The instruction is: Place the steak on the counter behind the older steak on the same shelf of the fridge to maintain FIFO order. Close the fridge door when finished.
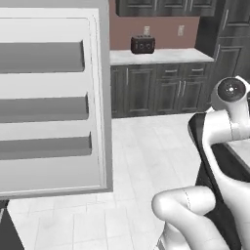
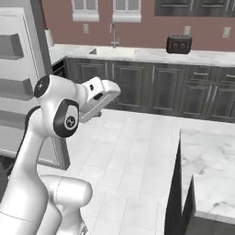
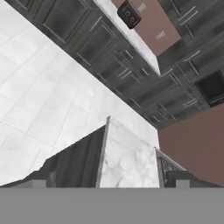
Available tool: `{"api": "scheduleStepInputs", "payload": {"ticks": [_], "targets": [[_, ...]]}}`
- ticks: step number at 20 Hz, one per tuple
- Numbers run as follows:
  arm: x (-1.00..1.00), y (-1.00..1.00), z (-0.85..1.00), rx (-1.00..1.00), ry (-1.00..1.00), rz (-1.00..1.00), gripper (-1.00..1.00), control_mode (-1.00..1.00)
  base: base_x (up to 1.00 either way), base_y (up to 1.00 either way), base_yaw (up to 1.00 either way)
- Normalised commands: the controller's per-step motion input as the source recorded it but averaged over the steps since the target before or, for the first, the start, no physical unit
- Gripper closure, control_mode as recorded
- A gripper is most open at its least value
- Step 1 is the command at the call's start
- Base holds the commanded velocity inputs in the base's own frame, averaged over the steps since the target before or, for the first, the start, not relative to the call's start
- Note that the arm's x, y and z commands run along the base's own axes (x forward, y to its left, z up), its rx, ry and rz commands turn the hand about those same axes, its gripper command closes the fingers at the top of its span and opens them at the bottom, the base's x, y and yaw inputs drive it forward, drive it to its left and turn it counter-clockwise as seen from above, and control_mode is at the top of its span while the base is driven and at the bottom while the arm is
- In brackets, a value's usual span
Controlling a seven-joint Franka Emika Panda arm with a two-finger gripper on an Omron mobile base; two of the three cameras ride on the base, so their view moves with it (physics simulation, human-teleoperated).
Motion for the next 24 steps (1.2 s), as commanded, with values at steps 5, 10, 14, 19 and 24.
{"api": "scheduleStepInputs", "payload": {"ticks": [5,10,14,19,24], "targets": [[0.0,0.0,0.0,0.0,0.0,0.0,-1.0,1.0,0.78,-0.91,0.0],[0.0,0.0,0.0,0.0,0.0,0.0,-1.0,1.0,1.0,0.02,-0.02],[0.0,0.0,0.0,0.0,0.0,0.0,-1.0,1.0,1.0,-0.2,0.17],[0.0,0.0,0.0,0.0,0.0,0.0,-1.0,1.0,1.0,-0.22,0.37],[0.0,0.0,0.0,0.0,0.0,0.0,-1.0,1.0,0.95,0.09,0.6]]}}
